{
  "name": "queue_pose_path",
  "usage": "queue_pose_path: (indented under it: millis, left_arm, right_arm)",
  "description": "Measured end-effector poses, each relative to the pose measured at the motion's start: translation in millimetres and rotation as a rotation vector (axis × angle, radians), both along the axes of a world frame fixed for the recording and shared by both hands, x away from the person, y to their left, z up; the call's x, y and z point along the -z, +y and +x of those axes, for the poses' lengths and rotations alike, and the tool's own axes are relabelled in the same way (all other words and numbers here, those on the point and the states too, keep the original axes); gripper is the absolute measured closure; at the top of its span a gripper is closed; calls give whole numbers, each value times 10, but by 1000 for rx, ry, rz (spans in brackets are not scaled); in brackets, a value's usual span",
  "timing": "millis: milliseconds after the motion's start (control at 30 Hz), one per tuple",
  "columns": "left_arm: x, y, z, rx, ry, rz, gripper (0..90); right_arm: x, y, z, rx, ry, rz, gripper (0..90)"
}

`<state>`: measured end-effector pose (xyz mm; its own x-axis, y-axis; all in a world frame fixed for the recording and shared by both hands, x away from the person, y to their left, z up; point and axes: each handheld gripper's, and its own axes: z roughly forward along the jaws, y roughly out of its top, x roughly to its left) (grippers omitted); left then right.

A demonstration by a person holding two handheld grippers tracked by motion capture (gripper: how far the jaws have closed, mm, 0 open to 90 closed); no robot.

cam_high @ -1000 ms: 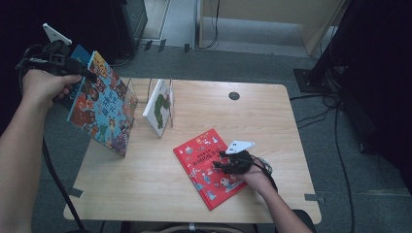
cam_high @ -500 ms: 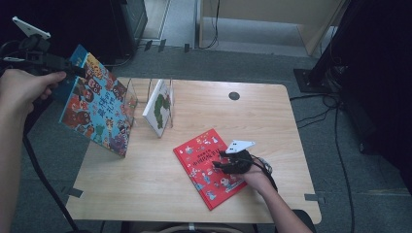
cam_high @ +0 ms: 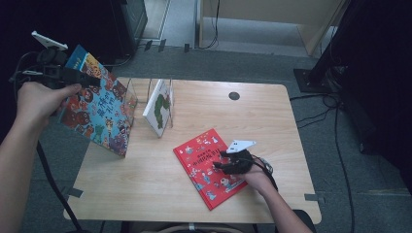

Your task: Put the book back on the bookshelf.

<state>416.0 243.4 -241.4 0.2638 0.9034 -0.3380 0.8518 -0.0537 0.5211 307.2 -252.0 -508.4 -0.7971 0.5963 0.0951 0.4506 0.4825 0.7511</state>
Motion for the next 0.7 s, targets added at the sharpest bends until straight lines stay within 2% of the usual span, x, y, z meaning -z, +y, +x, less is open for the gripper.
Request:
queue_pose_path:
  millis: [67, 133, 167, 233, 333, 400, 433, 667, 700]
  left_arm:
    - [14, -25, -23, 4, -1, 2, 487]
    - [47, -83, -79, 27, -6, 8, 487]
    - [91, -148, -135, 47, -22, 27, 487]
    - [119, -180, -157, 60, -23, 24, 487]
    - [256, -279, -206, 86, -34, 39, 478]
    - [290, -296, -214, 83, -37, 44, 478]
    - [350, -334, -231, 87, -40, 67, 478]
    - [517, -439, -290, 126, -25, 38, 476]
    - [544, -458, -305, 125, -26, 48, 471]
  right_arm:
    - [-1, -1, -1, 1, 1, -1, 456]
    - [-4, -7, 1, 3, 1, -3, 452]
    - [-6, -16, 5, 5, 2, -4, 451]
    - [-6, -19, 5, 11, 4, -4, 451]
    - [-8, -32, 11, 17, 4, -7, 445]
    - [-8, -34, 11, 17, 0, -10, 443]
    - [-8, -35, 13, 19, 2, -9, 441]
    - [-7, -44, 21, 28, 5, -5, 433]
    - [-8, -44, 20, 30, 6, -5, 433]
